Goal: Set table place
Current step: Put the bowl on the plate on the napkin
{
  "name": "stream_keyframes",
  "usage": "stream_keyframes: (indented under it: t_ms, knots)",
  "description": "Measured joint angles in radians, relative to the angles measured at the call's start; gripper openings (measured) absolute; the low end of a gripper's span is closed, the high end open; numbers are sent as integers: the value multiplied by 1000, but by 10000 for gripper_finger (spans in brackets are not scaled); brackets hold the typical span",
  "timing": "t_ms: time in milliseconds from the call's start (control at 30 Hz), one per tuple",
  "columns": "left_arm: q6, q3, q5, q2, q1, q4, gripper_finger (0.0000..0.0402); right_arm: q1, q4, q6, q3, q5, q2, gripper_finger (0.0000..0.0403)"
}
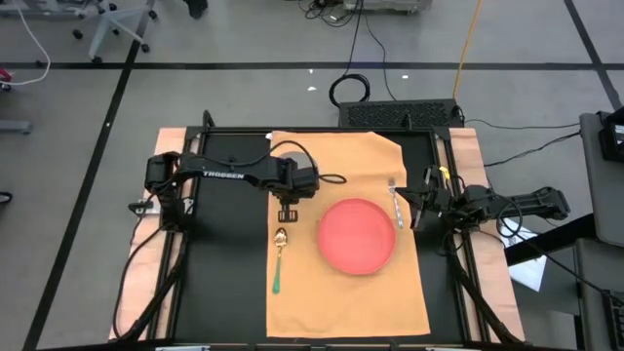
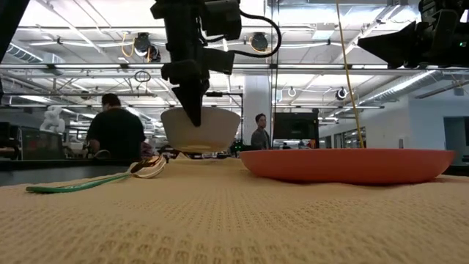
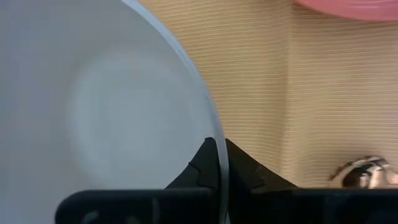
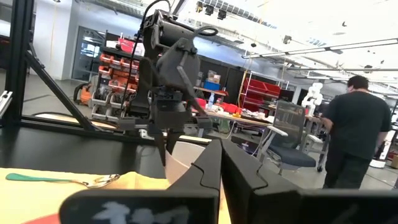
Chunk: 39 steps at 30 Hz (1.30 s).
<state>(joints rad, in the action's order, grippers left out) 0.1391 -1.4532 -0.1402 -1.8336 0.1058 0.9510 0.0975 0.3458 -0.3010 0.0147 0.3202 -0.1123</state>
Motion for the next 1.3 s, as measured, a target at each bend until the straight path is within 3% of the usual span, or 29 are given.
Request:
stream_keyframes:
  t_ms: [767, 967, 1300]
  knots:
    - [-22, -19, 12, 0, -61, -67, 3, 0, 0, -7, 0, 0, 0, 0]
    - [-17, -188, 39, -61, -106, -16, 3, 0, 0, -25, 0, 0, 0, 0]
    - [73, -523, 62, -294, -148, 92, 3, 0, 0, -19, 0, 0, 0, 0]
